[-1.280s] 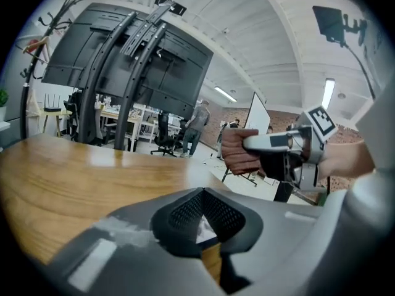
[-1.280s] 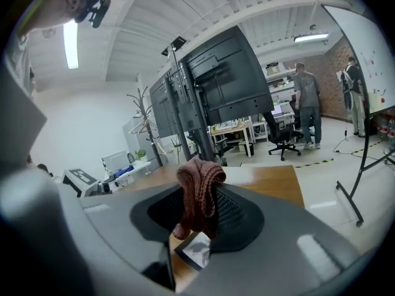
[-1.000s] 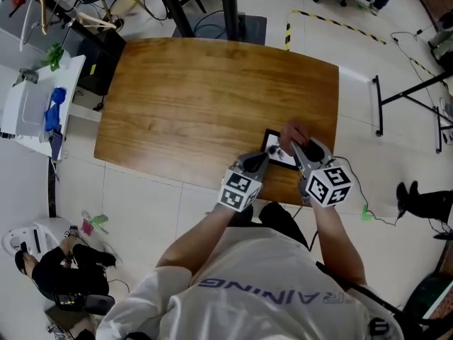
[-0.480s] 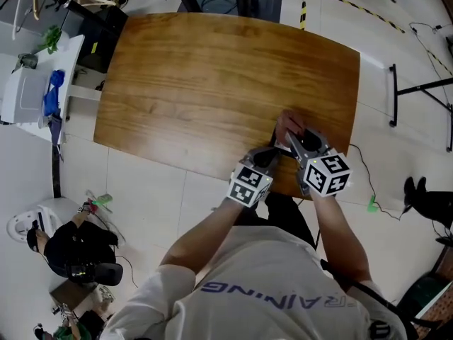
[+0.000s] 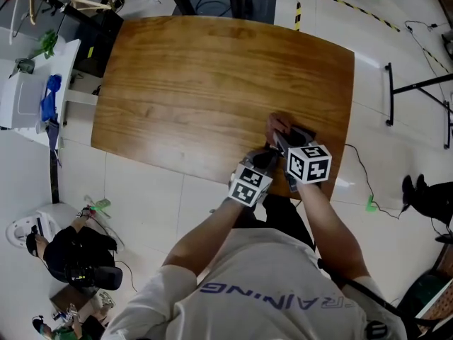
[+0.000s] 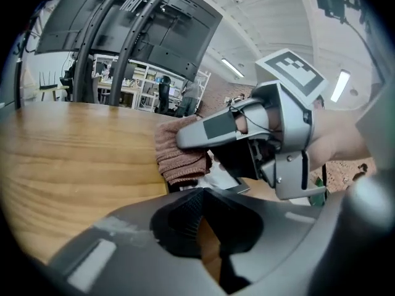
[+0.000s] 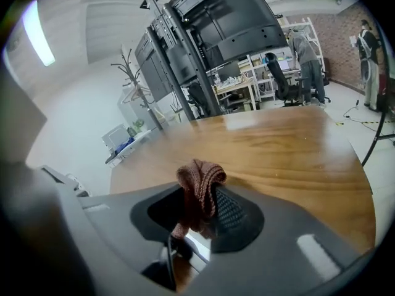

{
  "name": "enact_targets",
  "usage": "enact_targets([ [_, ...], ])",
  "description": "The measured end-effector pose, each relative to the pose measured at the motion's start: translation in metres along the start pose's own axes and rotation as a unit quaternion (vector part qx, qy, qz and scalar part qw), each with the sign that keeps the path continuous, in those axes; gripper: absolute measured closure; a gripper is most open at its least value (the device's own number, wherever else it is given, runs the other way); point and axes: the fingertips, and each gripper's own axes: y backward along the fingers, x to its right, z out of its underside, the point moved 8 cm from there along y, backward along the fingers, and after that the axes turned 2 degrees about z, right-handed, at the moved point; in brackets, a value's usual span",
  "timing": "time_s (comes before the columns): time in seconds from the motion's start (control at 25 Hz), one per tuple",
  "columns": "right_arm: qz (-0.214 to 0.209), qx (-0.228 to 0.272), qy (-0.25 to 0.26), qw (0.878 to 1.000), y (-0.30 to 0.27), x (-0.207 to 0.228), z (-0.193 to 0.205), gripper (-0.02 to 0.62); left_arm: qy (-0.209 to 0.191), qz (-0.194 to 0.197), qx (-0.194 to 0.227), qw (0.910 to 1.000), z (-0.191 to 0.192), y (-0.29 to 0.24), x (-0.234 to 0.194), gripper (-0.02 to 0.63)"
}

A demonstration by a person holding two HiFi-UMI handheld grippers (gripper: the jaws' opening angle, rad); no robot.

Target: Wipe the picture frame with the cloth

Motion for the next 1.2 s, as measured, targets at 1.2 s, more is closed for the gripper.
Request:
enact_targets([
  [1.2, 0.117, 0.006, -0.012, 0.993, 0.079, 0.083, 0.023, 0.468, -0.016, -0.037, -0.018, 0.999, -0.003, -0.006, 0.002, 0.603],
])
